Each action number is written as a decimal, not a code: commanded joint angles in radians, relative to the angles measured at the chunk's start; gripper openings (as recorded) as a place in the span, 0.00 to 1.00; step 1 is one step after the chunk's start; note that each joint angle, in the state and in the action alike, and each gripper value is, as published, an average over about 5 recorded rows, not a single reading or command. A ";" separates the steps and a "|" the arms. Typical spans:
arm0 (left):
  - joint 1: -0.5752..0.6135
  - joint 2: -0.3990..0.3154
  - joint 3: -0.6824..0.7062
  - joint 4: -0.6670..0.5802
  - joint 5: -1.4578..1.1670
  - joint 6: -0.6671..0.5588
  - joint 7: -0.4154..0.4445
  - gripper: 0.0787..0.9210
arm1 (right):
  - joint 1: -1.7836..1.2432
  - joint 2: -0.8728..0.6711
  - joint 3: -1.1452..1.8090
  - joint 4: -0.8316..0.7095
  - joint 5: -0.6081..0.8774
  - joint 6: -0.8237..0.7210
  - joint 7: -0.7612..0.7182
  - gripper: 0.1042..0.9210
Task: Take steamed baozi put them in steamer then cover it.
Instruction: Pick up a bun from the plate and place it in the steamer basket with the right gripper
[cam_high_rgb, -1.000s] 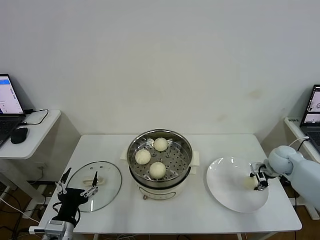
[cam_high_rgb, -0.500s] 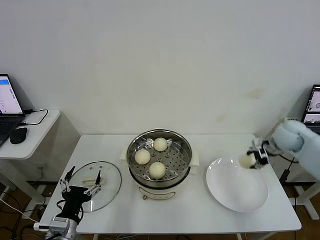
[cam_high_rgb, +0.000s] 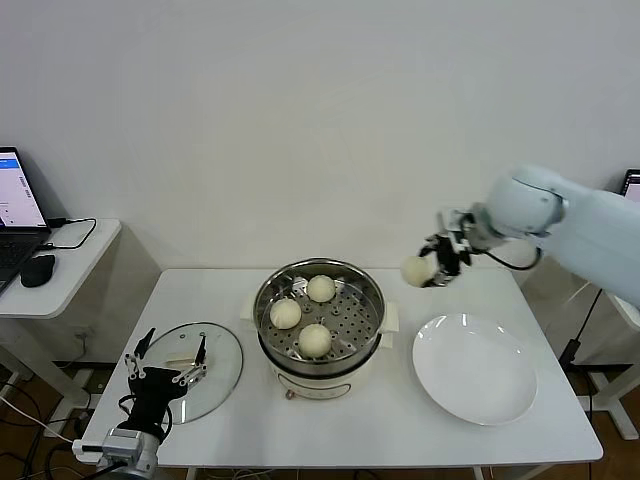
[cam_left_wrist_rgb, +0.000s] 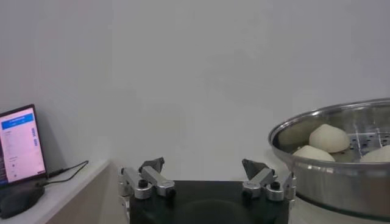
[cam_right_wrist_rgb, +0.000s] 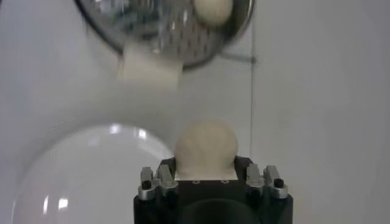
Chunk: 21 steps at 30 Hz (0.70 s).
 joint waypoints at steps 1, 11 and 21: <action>0.001 0.001 -0.012 -0.002 -0.005 0.000 0.000 0.88 | 0.058 0.253 -0.110 -0.006 0.232 -0.175 0.125 0.60; 0.014 0.002 -0.041 -0.004 -0.022 -0.002 0.001 0.88 | -0.088 0.387 -0.102 -0.115 0.209 -0.219 0.166 0.60; 0.020 0.002 -0.049 -0.009 -0.024 -0.003 0.001 0.88 | -0.177 0.392 -0.094 -0.186 0.118 -0.220 0.175 0.60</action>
